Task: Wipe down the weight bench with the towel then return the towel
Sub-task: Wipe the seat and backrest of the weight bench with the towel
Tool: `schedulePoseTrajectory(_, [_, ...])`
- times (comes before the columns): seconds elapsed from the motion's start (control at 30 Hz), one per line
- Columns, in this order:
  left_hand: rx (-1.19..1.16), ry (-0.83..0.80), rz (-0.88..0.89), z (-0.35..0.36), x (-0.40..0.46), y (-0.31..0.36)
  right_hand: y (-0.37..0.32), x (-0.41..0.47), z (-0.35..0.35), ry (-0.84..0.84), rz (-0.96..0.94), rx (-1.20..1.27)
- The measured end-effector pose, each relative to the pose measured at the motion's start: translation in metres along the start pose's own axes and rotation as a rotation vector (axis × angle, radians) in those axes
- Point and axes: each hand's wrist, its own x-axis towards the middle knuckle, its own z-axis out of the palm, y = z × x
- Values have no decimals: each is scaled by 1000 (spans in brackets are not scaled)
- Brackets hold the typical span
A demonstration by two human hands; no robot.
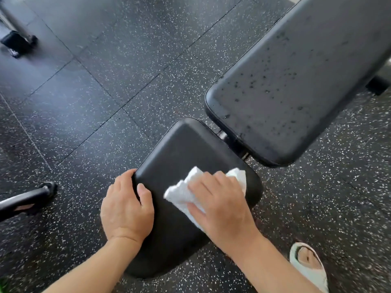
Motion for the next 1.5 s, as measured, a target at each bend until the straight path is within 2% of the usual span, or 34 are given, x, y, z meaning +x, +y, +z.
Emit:
schedulePoseTrajectory(0.1, [-10,10,18,-1,-3,2,-22,-55,5,30,60,-7])
schedulePoseTrajectory(0.2, [-51,25,16,-2,-2,1,-35,-64,9,86,128,9])
schedulePoseTrajectory(0.3, [-46,24,4,-1,-3,0,-26,-42,8,128,151,-65])
schedulePoseTrajectory(0.47, [-48,34,44,4,-2,-5,7,39,15,285,336,-182])
schedulePoseTrajectory(0.6, [-50,30,41,3,-1,-7,-26,55,38,271,239,-155])
schedulePoseTrajectory(0.73, [-50,3,55,5,0,-9,-59,14,35,144,137,-27])
schedulePoseTrajectory(0.8, [-73,4,56,3,-2,-10,-51,-20,19,70,96,-20])
schedulePoseTrajectory(0.93, [-93,1,40,0,-3,-8,-1,-33,-6,115,3,-39])
schedulePoseTrajectory(1.07, [-65,2,32,4,1,-8,14,34,12,219,136,-112])
schedulePoseTrajectory(1.23, [-61,-1,30,4,1,-6,-20,115,50,247,192,-138])
schedulePoseTrajectory(1.37, [-45,12,49,4,1,-7,-46,108,62,254,146,-90])
schedulePoseTrajectory(1.5, [-56,5,58,4,1,-6,-51,53,50,281,181,15])
